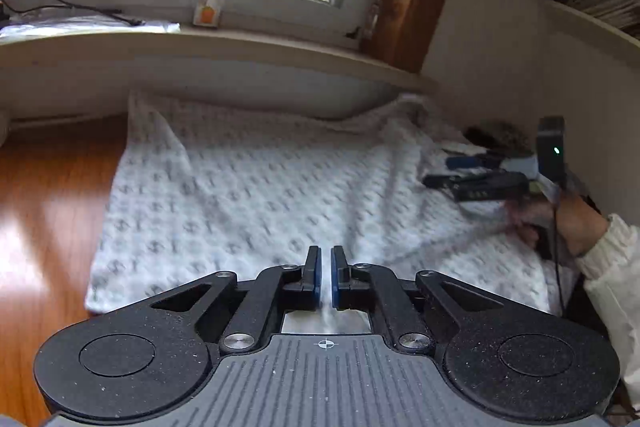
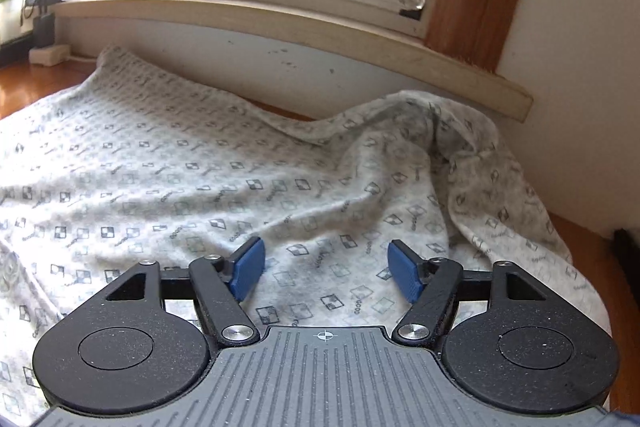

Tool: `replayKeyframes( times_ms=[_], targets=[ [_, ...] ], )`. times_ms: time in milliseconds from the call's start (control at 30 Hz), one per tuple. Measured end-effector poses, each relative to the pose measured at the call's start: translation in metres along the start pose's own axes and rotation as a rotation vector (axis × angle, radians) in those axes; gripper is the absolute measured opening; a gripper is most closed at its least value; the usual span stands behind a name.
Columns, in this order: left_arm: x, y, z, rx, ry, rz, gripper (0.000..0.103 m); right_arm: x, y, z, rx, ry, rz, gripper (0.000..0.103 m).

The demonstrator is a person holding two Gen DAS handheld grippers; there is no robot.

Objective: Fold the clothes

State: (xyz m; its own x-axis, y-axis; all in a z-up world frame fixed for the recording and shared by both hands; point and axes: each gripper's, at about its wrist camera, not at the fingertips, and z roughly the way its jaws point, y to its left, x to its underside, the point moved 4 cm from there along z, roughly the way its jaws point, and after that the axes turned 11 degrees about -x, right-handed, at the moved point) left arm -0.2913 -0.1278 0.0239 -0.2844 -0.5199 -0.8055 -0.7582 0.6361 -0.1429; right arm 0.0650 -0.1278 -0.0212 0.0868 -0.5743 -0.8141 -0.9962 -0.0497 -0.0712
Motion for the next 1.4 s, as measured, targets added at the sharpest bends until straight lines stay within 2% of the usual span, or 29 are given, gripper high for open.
replayKeyframes(
  times_ms=[233,400,433,533,700,800,867,900,933,1100,1267,1333,1400],
  targets=[
    [0.04,-0.036,-0.022,0.005,0.055,0.039,0.006,0.001,0.001,-0.001,0.021,0.0,-0.009,0.072],
    [0.05,-0.04,-0.021,-0.039,0.069,0.062,0.009,0.001,0.002,-0.001,0.029,-0.001,-0.019,0.073],
    [0.051,-0.041,-0.023,-0.05,0.067,0.074,0.01,0.001,0.001,-0.001,0.03,0.0,-0.019,0.073],
    [0.052,-0.039,-0.031,-0.083,0.039,0.098,0.023,0.0,0.002,-0.001,0.032,0.0,-0.022,0.073],
    [0.056,-0.039,-0.03,-0.039,0.049,0.064,0.025,0.0,0.002,-0.002,0.036,0.0,-0.028,0.073],
    [0.055,-0.048,-0.028,-0.02,0.052,0.093,0.025,0.0,0.003,-0.002,0.04,0.0,-0.032,0.073],
    [0.056,-0.051,-0.026,-0.019,0.039,0.113,0.018,0.0,0.004,-0.002,0.042,0.0,-0.035,0.073],
    [0.056,-0.049,-0.026,-0.016,0.032,0.117,0.006,0.0,0.004,-0.002,0.043,0.0,-0.036,0.073],
    [0.055,-0.047,-0.027,-0.013,0.023,0.115,0.002,0.0,0.004,-0.002,0.044,-0.001,-0.037,0.073],
    [0.03,-0.009,-0.051,-0.024,-0.054,0.1,0.002,0.0,0.004,-0.002,0.043,0.0,-0.039,0.073],
    [-0.007,0.044,-0.064,-0.109,-0.095,0.101,0.002,0.0,0.004,-0.003,0.042,0.0,-0.039,0.073],
    [-0.016,0.058,-0.058,-0.149,-0.08,0.15,0.0,0.0,0.005,-0.002,0.046,-0.001,-0.046,0.073],
    [-0.023,0.068,-0.044,-0.221,-0.053,0.224,0.0,-0.001,0.006,-0.002,0.053,-0.001,-0.057,0.073]
  ],
)
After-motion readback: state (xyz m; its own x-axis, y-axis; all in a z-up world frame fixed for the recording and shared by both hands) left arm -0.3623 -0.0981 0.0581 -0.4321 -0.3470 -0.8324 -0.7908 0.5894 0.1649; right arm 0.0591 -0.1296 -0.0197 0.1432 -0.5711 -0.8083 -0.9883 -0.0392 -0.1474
